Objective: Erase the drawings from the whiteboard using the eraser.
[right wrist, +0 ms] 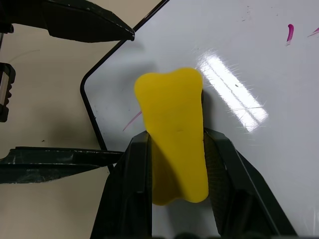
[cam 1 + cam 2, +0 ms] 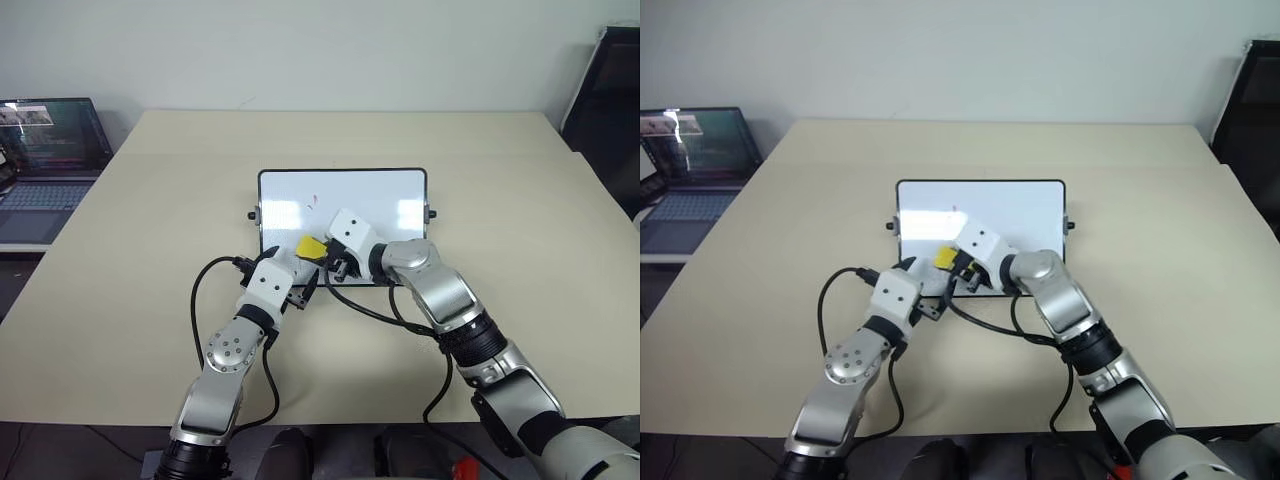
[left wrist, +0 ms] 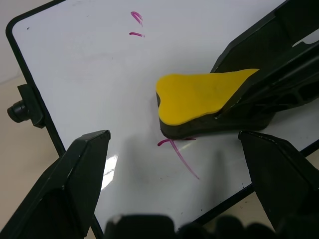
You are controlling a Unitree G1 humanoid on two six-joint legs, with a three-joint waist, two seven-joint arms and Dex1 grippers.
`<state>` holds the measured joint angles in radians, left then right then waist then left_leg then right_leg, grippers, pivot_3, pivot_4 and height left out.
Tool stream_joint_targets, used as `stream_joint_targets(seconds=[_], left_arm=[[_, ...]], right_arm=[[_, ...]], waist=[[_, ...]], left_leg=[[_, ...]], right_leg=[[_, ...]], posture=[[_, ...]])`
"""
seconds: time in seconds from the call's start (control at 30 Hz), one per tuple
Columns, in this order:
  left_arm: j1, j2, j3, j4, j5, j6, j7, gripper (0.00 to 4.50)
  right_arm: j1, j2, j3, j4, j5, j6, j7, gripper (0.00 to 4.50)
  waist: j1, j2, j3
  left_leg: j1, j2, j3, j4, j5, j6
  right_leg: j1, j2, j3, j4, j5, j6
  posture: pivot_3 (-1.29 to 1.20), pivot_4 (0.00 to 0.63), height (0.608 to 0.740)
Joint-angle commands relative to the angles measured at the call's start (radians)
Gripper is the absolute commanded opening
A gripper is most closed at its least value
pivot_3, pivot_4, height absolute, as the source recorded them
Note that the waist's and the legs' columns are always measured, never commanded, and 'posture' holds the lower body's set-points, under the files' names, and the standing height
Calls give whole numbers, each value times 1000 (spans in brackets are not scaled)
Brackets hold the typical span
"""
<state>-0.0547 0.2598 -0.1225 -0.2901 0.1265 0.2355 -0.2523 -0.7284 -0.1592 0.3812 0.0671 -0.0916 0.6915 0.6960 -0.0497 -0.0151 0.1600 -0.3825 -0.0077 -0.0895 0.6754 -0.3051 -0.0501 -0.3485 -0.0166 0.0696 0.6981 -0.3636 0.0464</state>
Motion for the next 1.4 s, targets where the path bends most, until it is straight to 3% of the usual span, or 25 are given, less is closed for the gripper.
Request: stream_joint_targets(seconds=[0.03, 0.4, 0.53, 0.67, 0.93, 1.4], left_arm=[[-12, 0, -4, -40, 6, -6, 0, 4500], [-9, -4, -9, -40, 6, -11, 1, 4500], [-10, -3, -9, -36, 5, -14, 3, 4500], [-7, -2, -9, -36, 4, -14, 2, 4500], [-7, -7, -15, -31, 5, -18, 4, 4500], [-31, -7, -13, -2, 2, -29, 2, 4500]], right_arm=[[-20, -7, -34, 48, -15, -17, -66, 1122], [-135, 30, -130, 216, -31, -200, -286, 1122], [-149, 23, -112, 247, -41, -212, -291, 1122], [-143, 8, -53, 231, -31, -149, -191, 1122], [-96, -28, -23, 132, -22, -70, -125, 1122], [-149, 19, -108, 218, -20, -151, -259, 1122]], waist=[[0, 0, 0], [7, 0, 0], [7, 0, 0], [7, 0, 0], [8, 0, 0], [9, 1, 0]], left_leg=[[0, 0, 0, 0, 0, 0], [0, -1, -3, 0, 0, 0], [0, -1, -3, 0, 0, 0], [1, -1, -4, 0, 1, 0], [1, -1, -4, 0, 1, 0], [1, -1, -4, 0, 1, 0]], right_leg=[[0, 0, 0, 0, 0, 0], [-2, 0, -1, 0, 0, 0], [0, 0, -1, 0, 0, -1], [0, 0, -2, 0, 0, -1], [0, 0, -2, 0, 0, -1], [-1, 0, -2, 0, 0, -1]], posture=[[0, 150, 740], [0, 150, 740], [0, 150, 740], [0, 150, 740], [0, 150, 740], [0, 150, 740]])
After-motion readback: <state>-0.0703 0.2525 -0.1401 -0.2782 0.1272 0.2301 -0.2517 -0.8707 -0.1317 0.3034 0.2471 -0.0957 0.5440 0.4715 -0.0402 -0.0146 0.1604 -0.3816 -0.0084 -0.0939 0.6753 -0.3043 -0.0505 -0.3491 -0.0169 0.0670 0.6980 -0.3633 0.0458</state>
